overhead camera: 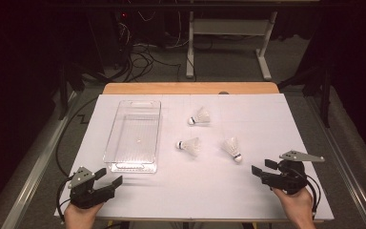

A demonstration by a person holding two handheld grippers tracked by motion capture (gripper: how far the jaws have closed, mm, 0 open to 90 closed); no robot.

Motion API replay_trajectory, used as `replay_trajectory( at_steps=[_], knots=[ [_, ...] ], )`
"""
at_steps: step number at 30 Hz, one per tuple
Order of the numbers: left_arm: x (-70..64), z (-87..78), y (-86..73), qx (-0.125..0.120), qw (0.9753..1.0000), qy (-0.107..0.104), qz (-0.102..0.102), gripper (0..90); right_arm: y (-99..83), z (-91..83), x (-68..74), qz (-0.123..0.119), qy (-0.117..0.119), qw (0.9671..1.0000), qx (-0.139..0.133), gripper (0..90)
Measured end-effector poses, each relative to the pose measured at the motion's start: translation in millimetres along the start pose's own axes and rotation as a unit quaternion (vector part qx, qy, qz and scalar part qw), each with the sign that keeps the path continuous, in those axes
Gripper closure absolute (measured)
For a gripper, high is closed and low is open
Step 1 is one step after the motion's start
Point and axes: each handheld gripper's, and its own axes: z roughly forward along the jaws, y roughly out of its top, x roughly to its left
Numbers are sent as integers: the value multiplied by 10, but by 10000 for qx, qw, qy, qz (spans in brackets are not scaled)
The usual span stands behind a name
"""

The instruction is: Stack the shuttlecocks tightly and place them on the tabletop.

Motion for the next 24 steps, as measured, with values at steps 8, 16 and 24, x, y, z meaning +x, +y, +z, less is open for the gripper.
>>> replay_trajectory(
  at_steps=[8,16,24],
  knots=[
    [-5,-1,-1,0,10000,-14,11,283,121,74,57,-105,17,9999,74,386],
    [-6,-5,-2,-15,10000,-27,15,283,228,184,104,-144,59,9997,197,403],
    [-7,-7,-1,-26,10000,-27,26,286,331,279,134,-196,38,9993,308,416]
  ],
)
